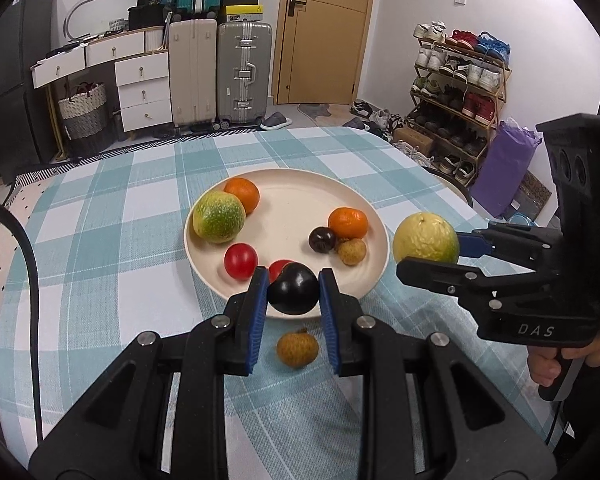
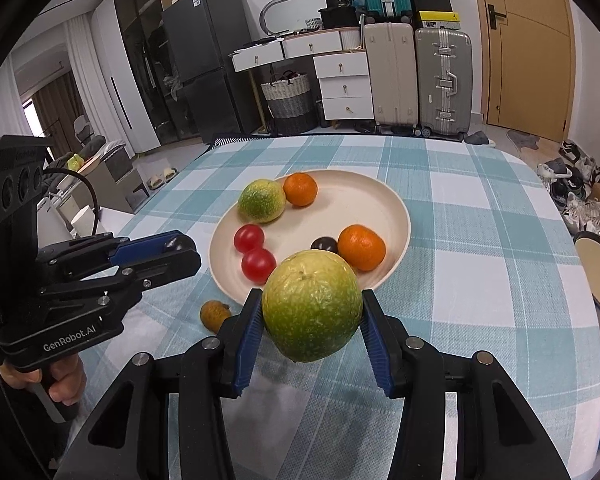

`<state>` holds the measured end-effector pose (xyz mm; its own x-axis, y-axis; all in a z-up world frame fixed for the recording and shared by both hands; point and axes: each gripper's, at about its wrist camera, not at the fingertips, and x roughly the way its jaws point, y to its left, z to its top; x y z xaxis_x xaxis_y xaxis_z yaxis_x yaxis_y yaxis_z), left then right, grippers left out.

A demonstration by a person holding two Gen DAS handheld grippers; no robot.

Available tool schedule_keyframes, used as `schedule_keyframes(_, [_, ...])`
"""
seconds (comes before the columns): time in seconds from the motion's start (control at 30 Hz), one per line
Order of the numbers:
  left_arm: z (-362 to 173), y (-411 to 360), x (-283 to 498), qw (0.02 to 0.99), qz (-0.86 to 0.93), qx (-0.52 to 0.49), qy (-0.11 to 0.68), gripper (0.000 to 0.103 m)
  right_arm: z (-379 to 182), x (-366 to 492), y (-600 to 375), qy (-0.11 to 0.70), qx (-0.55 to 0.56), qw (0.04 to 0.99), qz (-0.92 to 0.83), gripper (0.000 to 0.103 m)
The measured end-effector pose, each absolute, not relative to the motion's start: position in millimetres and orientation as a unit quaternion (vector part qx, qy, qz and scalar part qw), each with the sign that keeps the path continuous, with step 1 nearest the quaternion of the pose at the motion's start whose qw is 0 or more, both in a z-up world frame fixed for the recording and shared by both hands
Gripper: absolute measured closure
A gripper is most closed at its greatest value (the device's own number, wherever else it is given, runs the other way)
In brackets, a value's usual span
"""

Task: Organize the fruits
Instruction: 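Carry the plum with the left gripper while the right gripper carries the citrus over the plate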

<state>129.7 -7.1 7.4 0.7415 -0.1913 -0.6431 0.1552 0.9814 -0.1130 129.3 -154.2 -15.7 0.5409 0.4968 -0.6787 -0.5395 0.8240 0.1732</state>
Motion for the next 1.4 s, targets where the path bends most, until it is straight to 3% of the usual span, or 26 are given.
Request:
schedule_keyframes(0.67, [9,4,184,0.938,-0.078,-0.04,0.336,0.08,0,181,-147,0.36,-0.015,0.886,0.292,0.055])
schedule_keyframes(1.4, [-20,-1,243,0.93,-0.075,-0.026,0.359,0.08,-20,243,-138,0.384,-0.008,0.878,0.286,0.055])
